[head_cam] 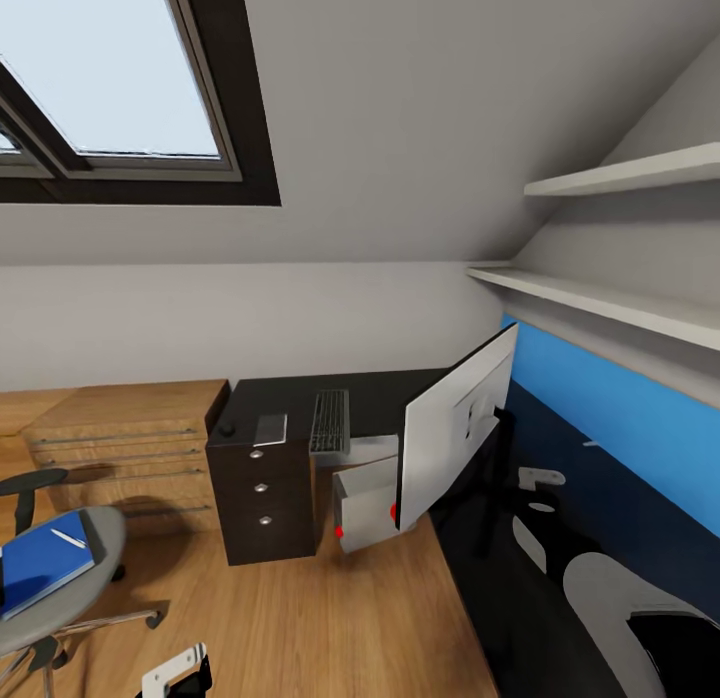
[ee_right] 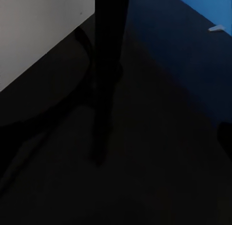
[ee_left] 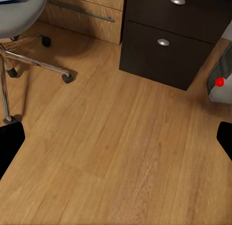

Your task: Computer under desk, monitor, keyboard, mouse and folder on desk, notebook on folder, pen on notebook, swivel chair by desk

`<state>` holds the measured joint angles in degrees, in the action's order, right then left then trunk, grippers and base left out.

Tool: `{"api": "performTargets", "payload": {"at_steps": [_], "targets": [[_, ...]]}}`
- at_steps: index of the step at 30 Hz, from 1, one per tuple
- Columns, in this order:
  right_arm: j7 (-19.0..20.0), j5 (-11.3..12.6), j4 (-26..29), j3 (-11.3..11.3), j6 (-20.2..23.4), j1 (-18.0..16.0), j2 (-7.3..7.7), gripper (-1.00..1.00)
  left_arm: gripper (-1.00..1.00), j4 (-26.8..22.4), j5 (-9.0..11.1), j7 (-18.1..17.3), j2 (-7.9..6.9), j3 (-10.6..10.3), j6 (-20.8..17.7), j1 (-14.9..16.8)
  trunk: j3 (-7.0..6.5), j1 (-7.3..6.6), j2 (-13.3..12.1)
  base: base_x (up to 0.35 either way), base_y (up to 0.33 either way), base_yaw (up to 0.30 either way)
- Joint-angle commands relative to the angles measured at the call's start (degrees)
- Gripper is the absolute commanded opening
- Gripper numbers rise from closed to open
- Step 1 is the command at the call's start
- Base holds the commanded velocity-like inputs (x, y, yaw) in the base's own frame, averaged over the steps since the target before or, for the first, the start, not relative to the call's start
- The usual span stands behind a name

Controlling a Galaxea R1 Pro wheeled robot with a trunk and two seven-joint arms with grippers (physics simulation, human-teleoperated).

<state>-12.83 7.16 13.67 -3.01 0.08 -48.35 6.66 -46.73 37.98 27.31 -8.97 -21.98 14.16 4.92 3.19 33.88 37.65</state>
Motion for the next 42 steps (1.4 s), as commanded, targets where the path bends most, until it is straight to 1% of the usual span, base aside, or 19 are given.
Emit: {"api": "performTargets", "payload": {"at_steps": [1,23,28,38,42], "targets": [[-0.2,0.6,0.0,-0.3,0.0,0.0,0.02,1.0,1.0,0.0,0.6,0.4,-0.09,-0.4,0.4,0.1,0.29,0.25,0.5,0.0,0.0,0.0],[-0.2,0.6,0.0,-0.3,0.0,0.0,0.02,1.0,1.0,0.0,0.6,0.4,-0.09,-0.4,0.4,0.1,4.24,5.08,9.3,0.0,0.0,0.0],[-0.3,0.6,0.0,-0.3,0.0,0.0,-0.01,1.0,1.0,0.1,0.6,0.4,-0.25,-0.4,0.6,0.1,4.24,5.08,9.3,0.0,0.0,0.008],[-0.4,0.6,0.0,-0.3,0.0,0.0,-0.07,1.0,1.0,0.2,0.4,0.4,-0.26,-0.4,0.6,0.1,4.24,5.08,9.3,0.0,0.0,0.226],[-0.4,0.6,0.0,-0.3,0.0,0.0,-0.01,1.0,1.0,0.3,0.4,0.4,-0.26,-0.4,0.6,0.1,4.24,5.08,9.3,0.0,0.0,0.115]]}}
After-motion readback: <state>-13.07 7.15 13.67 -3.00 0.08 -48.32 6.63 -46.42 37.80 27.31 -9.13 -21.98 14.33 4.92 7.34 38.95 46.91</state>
